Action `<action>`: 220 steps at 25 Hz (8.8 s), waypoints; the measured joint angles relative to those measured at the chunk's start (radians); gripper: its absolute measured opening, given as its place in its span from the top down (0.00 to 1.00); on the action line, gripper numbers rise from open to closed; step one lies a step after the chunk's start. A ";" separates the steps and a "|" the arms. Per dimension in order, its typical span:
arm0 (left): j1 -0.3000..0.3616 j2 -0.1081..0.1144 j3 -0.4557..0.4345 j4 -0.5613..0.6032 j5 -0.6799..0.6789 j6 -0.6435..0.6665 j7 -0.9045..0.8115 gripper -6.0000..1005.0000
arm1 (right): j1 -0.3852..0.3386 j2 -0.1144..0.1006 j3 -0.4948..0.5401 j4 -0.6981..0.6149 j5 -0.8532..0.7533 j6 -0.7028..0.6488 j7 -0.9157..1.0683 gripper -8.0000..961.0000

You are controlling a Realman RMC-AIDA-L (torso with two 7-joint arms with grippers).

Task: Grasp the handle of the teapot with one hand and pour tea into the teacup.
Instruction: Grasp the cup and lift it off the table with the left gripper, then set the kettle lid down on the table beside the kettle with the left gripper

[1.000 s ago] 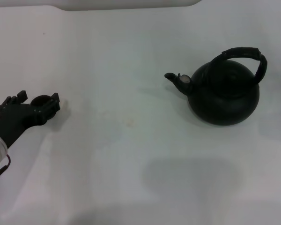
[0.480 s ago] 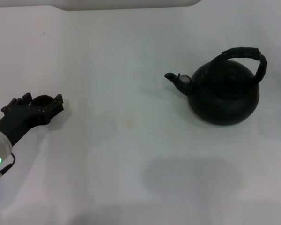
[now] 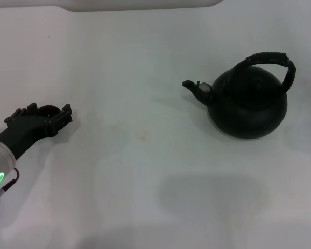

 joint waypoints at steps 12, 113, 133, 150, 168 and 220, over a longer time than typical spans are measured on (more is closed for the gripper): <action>-0.031 0.019 0.001 0.038 0.001 -0.027 -0.096 0.13 | 0.017 0.000 0.007 -0.010 0.000 -0.002 -0.001 0.35; -0.049 -0.001 -0.075 0.025 0.364 -0.183 -0.384 0.17 | 0.007 0.002 0.007 -0.010 0.003 0.009 -0.012 0.36; -0.062 -0.002 -0.081 0.015 0.517 -0.175 -0.537 0.17 | 0.016 0.003 0.007 -0.011 0.003 0.008 -0.022 0.36; -0.076 -0.002 -0.078 0.023 0.522 -0.196 -0.538 0.26 | 0.010 0.005 0.007 -0.011 0.003 0.009 -0.023 0.36; -0.273 0.000 -0.216 0.057 0.614 -0.450 -0.491 0.29 | 0.011 0.005 -0.002 -0.012 0.003 0.010 -0.025 0.36; -0.571 -0.015 -0.184 0.417 0.585 -0.575 -0.360 0.29 | 0.004 0.003 0.005 -0.051 0.003 0.127 -0.064 0.36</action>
